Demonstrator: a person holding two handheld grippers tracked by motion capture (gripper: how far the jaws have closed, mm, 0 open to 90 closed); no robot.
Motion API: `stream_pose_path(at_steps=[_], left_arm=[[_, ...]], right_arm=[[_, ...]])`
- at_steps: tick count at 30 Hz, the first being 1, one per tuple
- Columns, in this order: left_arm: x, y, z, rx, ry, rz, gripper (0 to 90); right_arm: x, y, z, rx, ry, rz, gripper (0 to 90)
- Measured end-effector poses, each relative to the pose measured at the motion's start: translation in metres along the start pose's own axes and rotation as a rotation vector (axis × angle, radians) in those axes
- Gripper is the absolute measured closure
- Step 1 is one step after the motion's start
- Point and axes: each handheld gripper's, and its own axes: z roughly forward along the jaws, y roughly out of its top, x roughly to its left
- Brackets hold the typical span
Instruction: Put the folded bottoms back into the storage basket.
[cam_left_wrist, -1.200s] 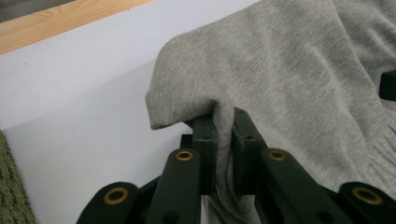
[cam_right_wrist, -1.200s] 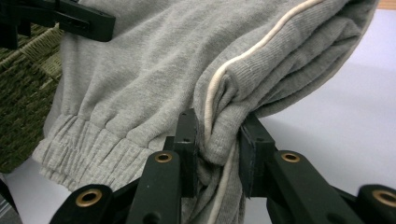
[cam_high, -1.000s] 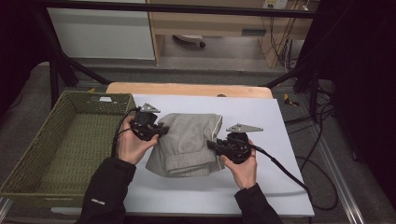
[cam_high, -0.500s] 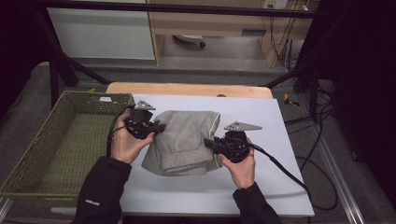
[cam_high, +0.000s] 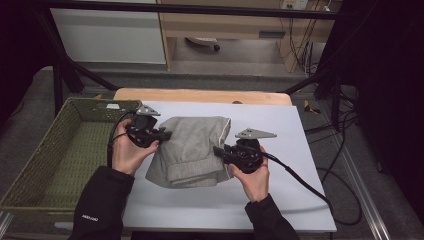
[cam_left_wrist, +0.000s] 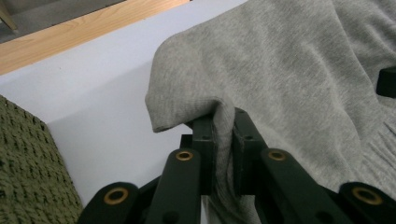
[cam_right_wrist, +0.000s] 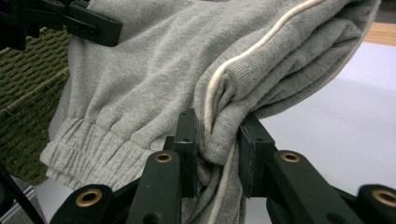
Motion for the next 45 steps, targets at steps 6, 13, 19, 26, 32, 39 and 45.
stream_pose_path(at_steps=[6, 13, 19, 26, 32, 39, 45], left_arm=[[0.001, 0.001, -0.007, 0.004, 0.005, 0.001, 82.3], [0.001, 0.003, -0.016, 0.001, 0.009, 0.002, 82.3], [-0.001, 0.004, -0.023, 0.004, 0.014, 0.01, 82.3], [0.0, 0.004, -0.03, 0.001, 0.013, 0.004, 82.3], [-0.004, 0.007, -0.036, -0.002, 0.022, 0.009, 82.3], [-0.005, 0.009, -0.042, -0.002, 0.027, 0.018, 82.3], [-0.001, 0.009, -0.05, -0.003, 0.032, 0.014, 82.3]], right_arm=[[0.006, 0.002, 0.001, -0.002, 0.007, -0.009, 72.5], [0.011, 0.006, 0.0, -0.011, 0.016, -0.016, 72.5], [0.015, 0.008, -0.001, -0.017, 0.023, -0.02, 72.5], [0.019, 0.011, -0.002, -0.024, 0.03, -0.031, 72.6], [0.021, 0.012, -0.005, -0.035, 0.042, -0.024, 72.6], [0.024, 0.013, -0.005, -0.038, 0.048, -0.025, 72.7], [0.029, 0.017, -0.004, -0.047, 0.053, -0.038, 72.7]])
